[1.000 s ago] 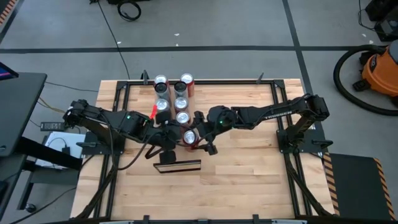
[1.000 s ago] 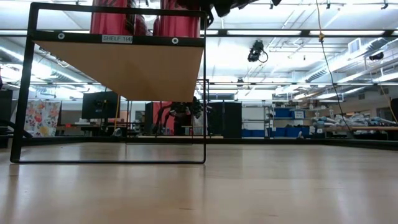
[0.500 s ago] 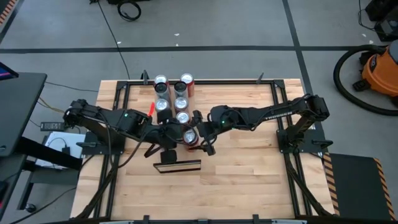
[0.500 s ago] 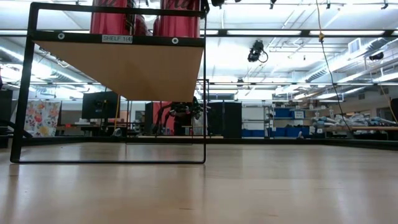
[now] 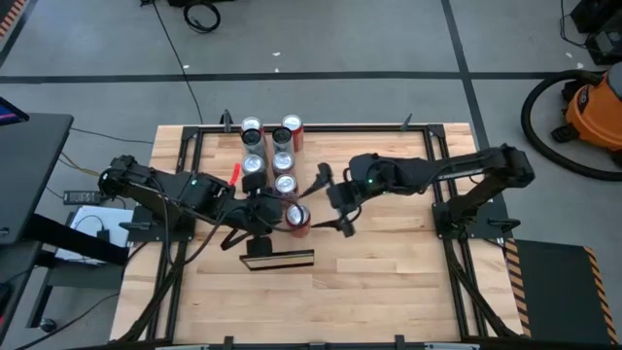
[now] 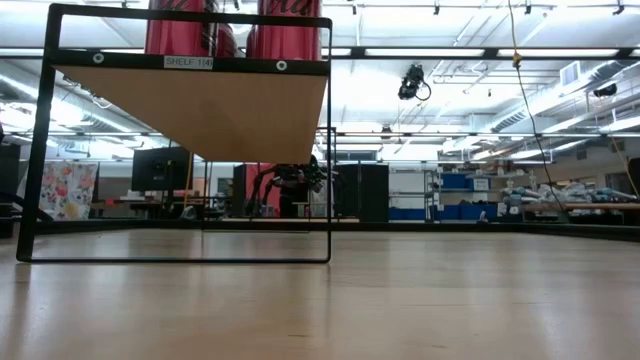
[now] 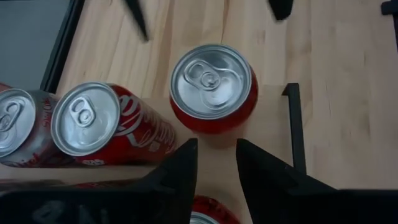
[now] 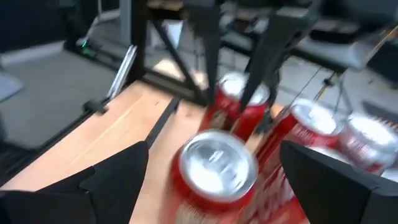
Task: Place canned beverage on shelf
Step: Align the red and black soda can with the other red and black soda can on the shelf
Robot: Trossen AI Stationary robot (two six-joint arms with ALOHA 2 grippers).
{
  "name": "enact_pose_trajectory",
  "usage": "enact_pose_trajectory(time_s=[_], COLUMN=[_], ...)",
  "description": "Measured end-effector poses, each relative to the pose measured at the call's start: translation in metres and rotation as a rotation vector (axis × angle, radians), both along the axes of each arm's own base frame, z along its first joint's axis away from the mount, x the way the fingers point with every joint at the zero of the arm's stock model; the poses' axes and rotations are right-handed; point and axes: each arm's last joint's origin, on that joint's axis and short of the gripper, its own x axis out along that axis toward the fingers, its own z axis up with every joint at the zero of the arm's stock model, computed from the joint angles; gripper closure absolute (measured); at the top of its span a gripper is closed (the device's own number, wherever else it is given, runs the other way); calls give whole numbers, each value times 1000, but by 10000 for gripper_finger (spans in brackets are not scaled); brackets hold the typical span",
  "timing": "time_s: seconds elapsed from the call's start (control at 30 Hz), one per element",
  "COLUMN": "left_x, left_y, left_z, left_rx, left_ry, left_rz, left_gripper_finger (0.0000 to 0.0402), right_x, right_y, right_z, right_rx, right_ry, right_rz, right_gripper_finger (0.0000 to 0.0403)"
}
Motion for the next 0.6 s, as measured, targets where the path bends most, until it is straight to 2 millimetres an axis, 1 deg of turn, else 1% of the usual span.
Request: enact_pose_trajectory(time_s=[0.1,0.13,0.23,0.3,0.4,0.6], left_x=[0,0,0,0,1,0], left_y=[0,0,0,1,1,1], left_z=[0,0,0,0,0,0], left_rx=[-8,-11,-17,-17,-17,-10], left_ry=[-4,-5,-8,-8,-8,2], left_rz=[9,13,21,24,24,19], left_gripper_finger=[281,281,281,281,281,281], right_x=[-9,-10,-10,-11,-13,-16], right_y=[3,4,6,8,11,14], right_z=[-4,-9,-32,-43,-51,-57], right_rx=[-19,-29,-51,-70,-80,-52], right_ry=[100,140,234,232,209,241], right_rz=[-18,-43,-103,-146,-161,-138], right_gripper_finger=[30,30,30,30,30,31])
